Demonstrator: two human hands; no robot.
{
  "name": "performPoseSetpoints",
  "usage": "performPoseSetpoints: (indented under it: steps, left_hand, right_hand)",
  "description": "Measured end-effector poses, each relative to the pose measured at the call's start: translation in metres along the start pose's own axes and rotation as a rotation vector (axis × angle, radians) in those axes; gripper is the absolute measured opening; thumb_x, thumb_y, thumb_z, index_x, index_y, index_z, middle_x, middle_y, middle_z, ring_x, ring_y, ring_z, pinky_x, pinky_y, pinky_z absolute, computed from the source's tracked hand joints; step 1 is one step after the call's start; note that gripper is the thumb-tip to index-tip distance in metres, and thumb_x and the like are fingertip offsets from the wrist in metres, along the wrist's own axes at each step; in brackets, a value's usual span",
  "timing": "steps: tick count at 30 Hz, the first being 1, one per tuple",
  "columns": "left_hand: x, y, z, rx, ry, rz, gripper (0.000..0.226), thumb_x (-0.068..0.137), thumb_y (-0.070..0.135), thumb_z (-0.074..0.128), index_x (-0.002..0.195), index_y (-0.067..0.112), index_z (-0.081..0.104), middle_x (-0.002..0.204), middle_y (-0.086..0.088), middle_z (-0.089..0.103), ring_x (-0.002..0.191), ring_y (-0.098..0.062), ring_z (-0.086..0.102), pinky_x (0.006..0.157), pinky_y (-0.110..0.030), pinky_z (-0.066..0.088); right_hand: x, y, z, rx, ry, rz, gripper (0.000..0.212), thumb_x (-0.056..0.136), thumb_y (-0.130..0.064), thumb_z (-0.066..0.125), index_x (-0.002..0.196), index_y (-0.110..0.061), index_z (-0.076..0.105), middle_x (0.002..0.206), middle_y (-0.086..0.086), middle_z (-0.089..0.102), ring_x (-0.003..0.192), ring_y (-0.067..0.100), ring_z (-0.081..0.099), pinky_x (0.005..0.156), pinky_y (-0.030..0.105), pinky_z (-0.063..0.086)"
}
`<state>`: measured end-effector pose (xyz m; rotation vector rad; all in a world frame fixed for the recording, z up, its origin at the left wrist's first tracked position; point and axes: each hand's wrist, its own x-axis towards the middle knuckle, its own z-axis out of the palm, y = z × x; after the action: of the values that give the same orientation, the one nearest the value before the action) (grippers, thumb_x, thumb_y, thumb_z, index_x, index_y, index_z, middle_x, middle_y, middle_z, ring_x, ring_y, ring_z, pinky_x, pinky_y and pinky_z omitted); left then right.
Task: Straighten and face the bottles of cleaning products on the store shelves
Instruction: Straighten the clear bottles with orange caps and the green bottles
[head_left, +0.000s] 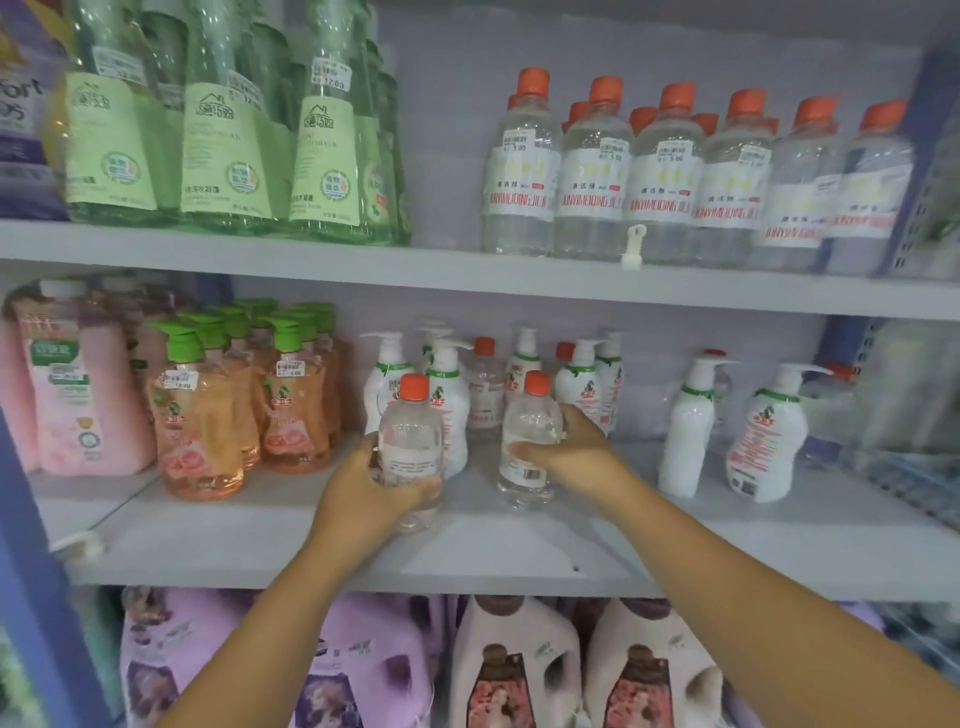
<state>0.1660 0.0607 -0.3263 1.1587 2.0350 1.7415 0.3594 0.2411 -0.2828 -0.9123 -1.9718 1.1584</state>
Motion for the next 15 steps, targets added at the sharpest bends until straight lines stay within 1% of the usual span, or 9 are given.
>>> performPoseSetpoints:
  steps: [2, 4, 5, 6, 8, 10, 11, 13, 15]
  left_hand:
    - [-0.015, 0.012, 0.005, 0.015, -0.019, 0.000, 0.060, 0.062, 0.036, 0.098, 0.112, 0.040, 0.063, 0.097, 0.016, 0.077, 0.086, 0.003, 0.071, 0.075, -0.025, 0.056]
    - [-0.034, 0.029, 0.010, 0.010, -0.040, 0.022, 0.059, 0.061, 0.038, 0.098, 0.109, 0.046, 0.063, 0.098, 0.025, 0.076, 0.085, 0.007, 0.070, 0.076, -0.025, 0.055]
    - [-0.046, 0.041, 0.013, 0.007, -0.051, 0.042, 0.058, 0.061, 0.040, 0.098, 0.107, 0.049, 0.064, 0.098, 0.029, 0.075, 0.087, 0.008, 0.070, 0.076, -0.024, 0.054]
    - [-0.059, 0.054, 0.017, 0.001, -0.057, 0.062, 0.058, 0.059, 0.043, 0.097, 0.107, 0.053, 0.064, 0.098, 0.030, 0.075, 0.088, 0.009, 0.070, 0.076, -0.023, 0.054]
    - [-0.090, 0.083, 0.029, -0.017, -0.050, 0.095, 0.062, 0.052, 0.053, 0.092, 0.107, 0.061, 0.063, 0.100, 0.027, 0.076, 0.090, 0.007, 0.072, 0.077, -0.022, 0.053]
    - [-0.119, 0.115, 0.047, -0.043, -0.023, 0.145, 0.066, 0.048, 0.059, 0.089, 0.108, 0.060, 0.064, 0.103, 0.023, 0.077, 0.093, 0.003, 0.073, 0.081, -0.025, 0.054]
    - [-0.132, 0.133, 0.058, -0.056, -0.013, 0.173, 0.066, 0.047, 0.060, 0.088, 0.109, 0.059, 0.065, 0.104, 0.021, 0.077, 0.095, 0.002, 0.073, 0.081, -0.026, 0.054]
    - [-0.156, 0.176, 0.081, -0.072, -0.007, 0.236, 0.068, 0.044, 0.060, 0.088, 0.108, 0.060, 0.066, 0.103, 0.021, 0.078, 0.093, 0.003, 0.074, 0.076, -0.022, 0.056]
    - [-0.172, 0.222, 0.102, -0.081, 0.002, 0.324, 0.065, 0.043, 0.059, 0.087, 0.105, 0.061, 0.067, 0.099, 0.022, 0.078, 0.088, 0.005, 0.074, 0.069, -0.013, 0.056]
  right_hand:
    - [-0.015, 0.002, -0.016, 0.018, 0.029, 0.007, 0.056, 0.069, -0.034, 0.092, 0.116, -0.034, 0.062, 0.107, -0.017, 0.072, 0.096, 0.005, 0.070, 0.077, 0.024, 0.056]
    - [-0.034, 0.003, -0.038, 0.025, 0.014, -0.020, 0.054, 0.067, -0.039, 0.092, 0.110, -0.041, 0.059, 0.101, -0.022, 0.071, 0.091, -0.002, 0.069, 0.068, 0.017, 0.051]
    - [-0.044, 0.004, -0.052, 0.034, -0.008, -0.036, 0.053, 0.066, -0.040, 0.091, 0.109, -0.041, 0.060, 0.097, -0.022, 0.073, 0.088, -0.004, 0.070, 0.067, 0.014, 0.052]
    - [-0.056, 0.003, -0.066, 0.043, -0.034, -0.058, 0.056, 0.063, -0.042, 0.091, 0.110, -0.041, 0.061, 0.096, -0.022, 0.075, 0.087, -0.004, 0.071, 0.069, 0.014, 0.053]
    - [-0.082, 0.002, -0.098, 0.066, -0.067, -0.097, 0.067, 0.054, -0.049, 0.090, 0.115, -0.039, 0.063, 0.101, -0.026, 0.075, 0.091, -0.006, 0.072, 0.075, 0.016, 0.056]
    - [-0.108, 0.002, -0.135, 0.085, -0.072, -0.151, 0.066, 0.052, -0.051, 0.089, 0.113, -0.043, 0.065, 0.104, -0.027, 0.074, 0.093, -0.005, 0.071, 0.071, 0.014, 0.056]
    - [-0.120, 0.001, -0.154, 0.093, -0.073, -0.187, 0.063, 0.053, -0.051, 0.089, 0.112, -0.046, 0.066, 0.106, -0.025, 0.075, 0.095, -0.004, 0.072, 0.072, 0.014, 0.056]
    - [-0.144, -0.009, -0.196, 0.117, -0.063, -0.267, 0.062, 0.055, -0.052, 0.089, 0.112, -0.052, 0.067, 0.108, -0.020, 0.076, 0.097, 0.000, 0.073, 0.076, 0.020, 0.057]
    - [-0.164, -0.030, -0.242, 0.121, -0.036, -0.358, 0.062, 0.054, -0.058, 0.088, 0.113, -0.053, 0.067, 0.108, -0.019, 0.077, 0.098, 0.002, 0.073, 0.077, 0.022, 0.058]
